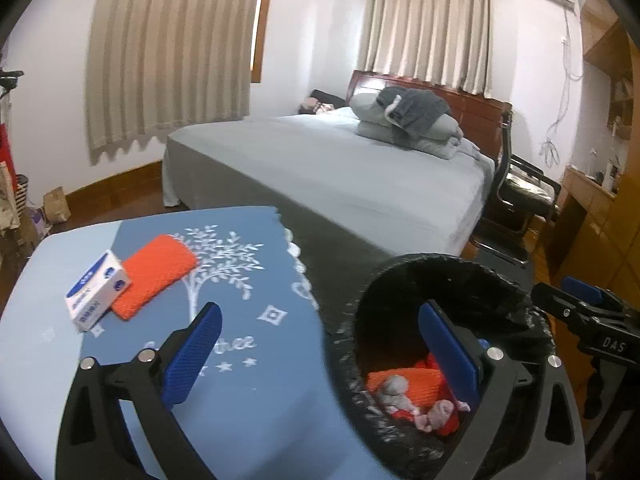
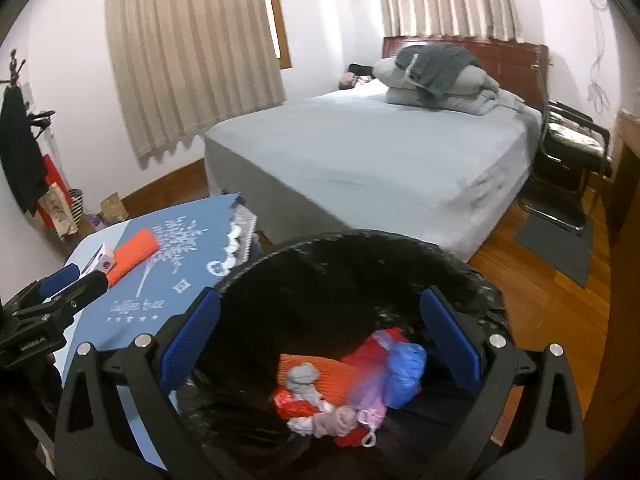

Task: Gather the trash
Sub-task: 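Move both open tools back toward the white box and orange sleeve on the table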

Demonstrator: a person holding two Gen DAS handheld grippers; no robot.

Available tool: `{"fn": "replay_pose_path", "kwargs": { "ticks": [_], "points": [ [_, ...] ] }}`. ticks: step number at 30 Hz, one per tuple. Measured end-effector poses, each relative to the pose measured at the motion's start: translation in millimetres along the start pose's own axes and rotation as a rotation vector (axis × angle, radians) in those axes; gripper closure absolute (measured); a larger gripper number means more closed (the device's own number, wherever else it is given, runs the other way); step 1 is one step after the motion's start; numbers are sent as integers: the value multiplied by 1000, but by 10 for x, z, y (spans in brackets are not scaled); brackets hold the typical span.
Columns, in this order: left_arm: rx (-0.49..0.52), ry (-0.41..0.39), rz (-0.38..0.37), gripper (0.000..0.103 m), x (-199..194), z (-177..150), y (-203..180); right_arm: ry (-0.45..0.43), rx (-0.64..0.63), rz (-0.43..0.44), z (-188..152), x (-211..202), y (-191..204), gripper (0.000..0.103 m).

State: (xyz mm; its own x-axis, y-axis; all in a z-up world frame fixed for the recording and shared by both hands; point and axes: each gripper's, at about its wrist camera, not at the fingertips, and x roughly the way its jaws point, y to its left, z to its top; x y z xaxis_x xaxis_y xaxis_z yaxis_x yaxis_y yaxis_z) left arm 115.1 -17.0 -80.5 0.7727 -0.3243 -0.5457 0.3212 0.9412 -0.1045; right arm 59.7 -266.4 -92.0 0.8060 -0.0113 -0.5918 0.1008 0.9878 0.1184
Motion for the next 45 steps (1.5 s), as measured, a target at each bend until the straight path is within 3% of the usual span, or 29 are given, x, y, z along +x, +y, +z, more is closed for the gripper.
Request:
{"fn": "replay_pose_path", "kwargs": {
  "ticks": [15,23,32,37,45],
  "points": [
    [-80,-17,139,6,-43,-45,902,33,-71,128,200,580,920,6],
    [-132,11,243,6,126,-152,1555,67,-117,186,240,965,1471,6],
    [-197,49,340,7,353,-300,2203,94,-158,199,268,1283,1791,6],
    [-214,72,343,10,476,-338,2398,112,-174,200,260,1433,1904,6],
    [-212,122,277,25,660,-381,2516,148,-187,200,185,1634,1991,6]
  ]
}}
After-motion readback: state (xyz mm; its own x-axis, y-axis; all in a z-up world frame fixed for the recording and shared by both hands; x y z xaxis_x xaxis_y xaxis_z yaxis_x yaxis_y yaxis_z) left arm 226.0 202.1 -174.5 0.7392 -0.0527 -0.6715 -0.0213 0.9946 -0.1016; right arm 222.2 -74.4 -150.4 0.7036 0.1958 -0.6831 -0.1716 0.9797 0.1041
